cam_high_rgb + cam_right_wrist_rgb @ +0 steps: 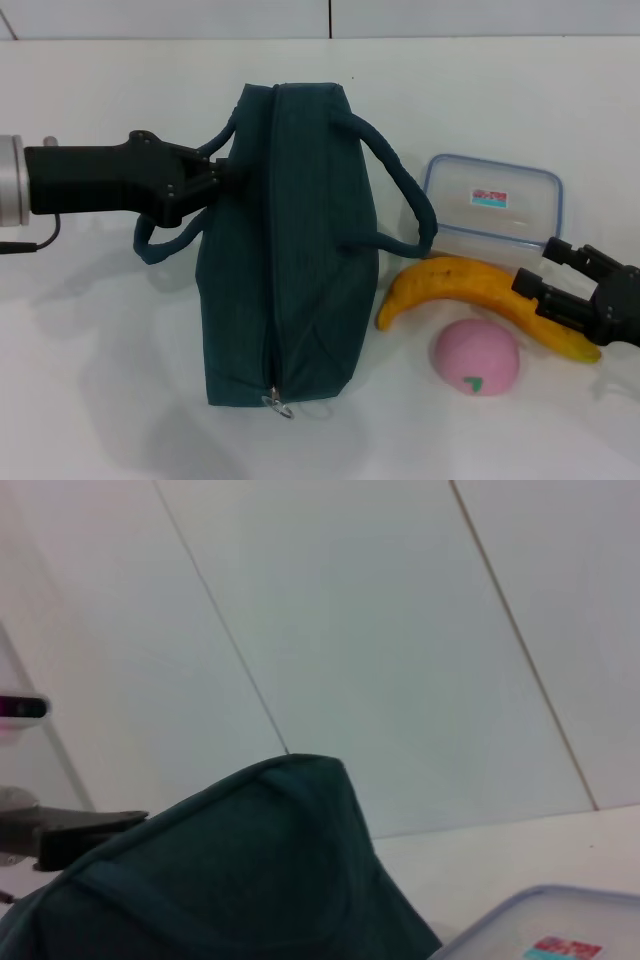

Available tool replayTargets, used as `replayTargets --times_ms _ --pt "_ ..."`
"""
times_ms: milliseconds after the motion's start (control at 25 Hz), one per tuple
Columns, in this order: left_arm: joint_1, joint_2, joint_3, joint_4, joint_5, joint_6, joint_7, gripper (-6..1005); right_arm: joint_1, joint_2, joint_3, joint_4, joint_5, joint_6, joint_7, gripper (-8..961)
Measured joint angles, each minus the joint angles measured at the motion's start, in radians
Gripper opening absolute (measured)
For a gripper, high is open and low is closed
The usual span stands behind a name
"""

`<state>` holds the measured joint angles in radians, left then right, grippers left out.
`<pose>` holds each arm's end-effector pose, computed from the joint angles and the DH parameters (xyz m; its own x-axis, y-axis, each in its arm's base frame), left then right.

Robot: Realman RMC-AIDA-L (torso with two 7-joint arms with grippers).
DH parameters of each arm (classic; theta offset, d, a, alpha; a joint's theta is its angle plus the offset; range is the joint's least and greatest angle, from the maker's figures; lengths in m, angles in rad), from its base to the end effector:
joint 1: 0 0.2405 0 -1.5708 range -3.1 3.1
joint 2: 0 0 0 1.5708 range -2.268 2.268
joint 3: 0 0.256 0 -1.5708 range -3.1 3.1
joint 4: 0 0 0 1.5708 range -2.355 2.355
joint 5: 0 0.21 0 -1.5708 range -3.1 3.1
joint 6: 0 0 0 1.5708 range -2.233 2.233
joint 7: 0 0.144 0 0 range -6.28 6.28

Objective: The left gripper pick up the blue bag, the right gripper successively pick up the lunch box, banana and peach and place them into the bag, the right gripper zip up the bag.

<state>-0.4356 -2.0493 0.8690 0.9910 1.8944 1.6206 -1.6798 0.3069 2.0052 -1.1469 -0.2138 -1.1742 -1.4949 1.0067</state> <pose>-0.2380 0.3297 0.0443 0.8074 0.3637 0.4647 0.4701 -0.8724 -0.1341 0.3218 0.2558 -0.0249 0.5280 -0.3428 -0.7770 -0.6860 -0.7114 -0.1524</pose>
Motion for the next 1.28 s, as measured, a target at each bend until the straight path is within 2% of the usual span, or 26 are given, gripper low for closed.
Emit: replayTargets --times_ms 400,1000,1280 --pt "0.000 0.000 0.001 -0.001 -0.001 -0.002 0.020 46 -0.006 0.000 0.086 0.003 0.001 0.012 0.018 803" --pt "0.004 0.004 -0.002 -0.002 -0.002 -0.002 0.022 46 -0.001 0.001 0.125 -0.005 0.012 0.036 0.048 798" --pt "0.005 0.006 -0.003 -0.002 -0.002 -0.002 0.024 46 -0.009 -0.007 0.118 -0.007 0.010 -0.042 0.041 796"
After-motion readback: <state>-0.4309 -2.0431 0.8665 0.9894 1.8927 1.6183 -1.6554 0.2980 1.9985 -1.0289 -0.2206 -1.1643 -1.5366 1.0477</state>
